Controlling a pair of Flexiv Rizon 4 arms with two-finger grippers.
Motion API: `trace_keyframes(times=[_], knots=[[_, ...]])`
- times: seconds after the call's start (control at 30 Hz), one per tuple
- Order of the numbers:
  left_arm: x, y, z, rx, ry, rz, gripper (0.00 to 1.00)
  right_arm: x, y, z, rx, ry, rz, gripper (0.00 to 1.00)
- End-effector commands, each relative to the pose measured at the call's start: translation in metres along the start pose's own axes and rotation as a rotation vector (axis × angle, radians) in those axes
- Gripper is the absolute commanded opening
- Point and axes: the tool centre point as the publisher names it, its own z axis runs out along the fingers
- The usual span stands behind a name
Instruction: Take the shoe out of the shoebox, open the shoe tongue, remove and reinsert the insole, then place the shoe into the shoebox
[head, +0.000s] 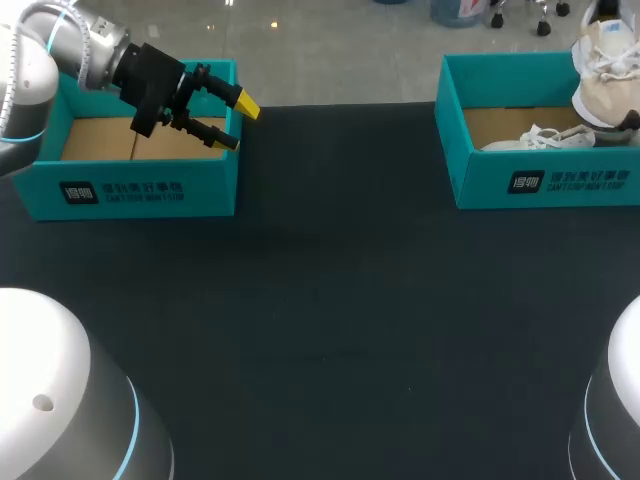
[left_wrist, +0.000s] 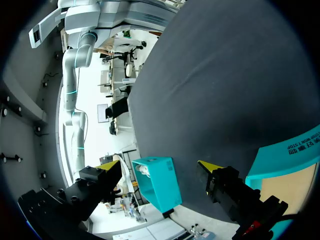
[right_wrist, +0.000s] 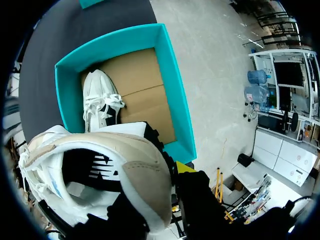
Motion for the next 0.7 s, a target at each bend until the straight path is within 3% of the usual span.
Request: trace_keyframes(times=[0.03, 0.23, 0.7], knots=[[0.0, 0.0, 0.0, 0.001, 0.002, 0.001, 1.0, -0.008, -0.004, 0.003, -0.002, 0.065, 0.189, 0.0], [0.0, 0.0, 0.0, 0.001, 0.002, 0.001, 1.0, -0.007, -0.022, 0.009, 0.013, 0.141, 0.676, 0.0], [0.0, 0.0, 0.0, 0.001, 0.002, 0.001, 1.0, 0.003, -0.034, 0.017, 0.196, 0.077, 1.205, 0.0]])
